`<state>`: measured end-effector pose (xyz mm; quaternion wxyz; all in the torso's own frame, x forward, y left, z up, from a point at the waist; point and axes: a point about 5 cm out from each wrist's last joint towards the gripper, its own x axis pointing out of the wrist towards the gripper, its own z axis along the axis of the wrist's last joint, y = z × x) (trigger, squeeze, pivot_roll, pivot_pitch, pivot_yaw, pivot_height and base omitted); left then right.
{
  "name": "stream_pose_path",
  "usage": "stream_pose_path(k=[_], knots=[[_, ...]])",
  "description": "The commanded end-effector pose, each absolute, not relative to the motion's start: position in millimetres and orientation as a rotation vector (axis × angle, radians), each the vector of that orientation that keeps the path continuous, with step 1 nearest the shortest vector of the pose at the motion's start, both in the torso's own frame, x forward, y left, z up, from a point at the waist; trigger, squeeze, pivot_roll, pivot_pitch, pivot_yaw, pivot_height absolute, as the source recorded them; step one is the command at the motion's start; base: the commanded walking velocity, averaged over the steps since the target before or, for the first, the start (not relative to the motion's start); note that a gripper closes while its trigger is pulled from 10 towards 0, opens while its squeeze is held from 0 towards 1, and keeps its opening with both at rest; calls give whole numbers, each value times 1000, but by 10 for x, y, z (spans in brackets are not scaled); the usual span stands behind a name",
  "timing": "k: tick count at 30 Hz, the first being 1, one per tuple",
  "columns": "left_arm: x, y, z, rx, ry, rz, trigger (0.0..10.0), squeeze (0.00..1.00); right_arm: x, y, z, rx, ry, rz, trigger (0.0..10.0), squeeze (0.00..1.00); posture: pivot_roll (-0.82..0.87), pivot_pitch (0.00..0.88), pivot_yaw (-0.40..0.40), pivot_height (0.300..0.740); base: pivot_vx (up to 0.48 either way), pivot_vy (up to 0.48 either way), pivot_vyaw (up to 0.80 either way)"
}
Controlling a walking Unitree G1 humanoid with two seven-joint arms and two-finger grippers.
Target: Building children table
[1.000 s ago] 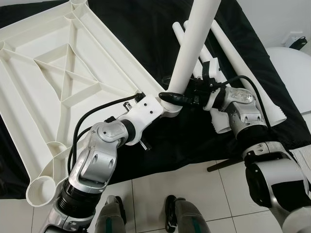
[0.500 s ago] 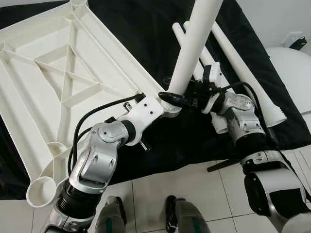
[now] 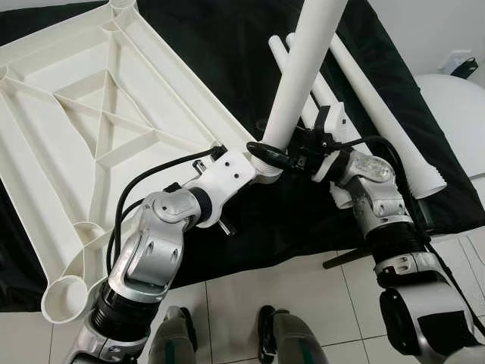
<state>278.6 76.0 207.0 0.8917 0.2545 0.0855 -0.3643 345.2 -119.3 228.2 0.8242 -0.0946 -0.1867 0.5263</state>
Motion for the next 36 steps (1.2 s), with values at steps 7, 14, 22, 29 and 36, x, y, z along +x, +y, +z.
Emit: stream_pose_path(k=[7, 14, 22, 29, 36], knots=[[2847, 852, 1851, 526, 262, -620, 10000, 0, 3391, -1234, 2112, -170, -331, 1035, 0, 0, 46, 270, -46, 740, 0, 0, 0], [2856, 859, 1855, 525, 261, -617, 10000, 0, 3315, -1207, 2083, -153, -334, 997, 0, 0, 44, 274, -46, 740, 0, 0, 0], [2859, 873, 1850, 526, 263, -611, 10000, 0, 3218, -1155, 2065, -144, -342, 920, 0, 0, 43, 275, -47, 740, 0, 0, 0], [2859, 873, 1848, 525, 262, -609, 10000, 0, 3165, -1110, 2040, -129, -323, 840, 0, 0, 40, 274, -47, 740, 0, 0, 0], [2858, 865, 1843, 525, 262, -611, 10000, 0, 3143, -1099, 2046, -103, -305, 745, 0, 0, 42, 270, -47, 740, 0, 0, 0]])
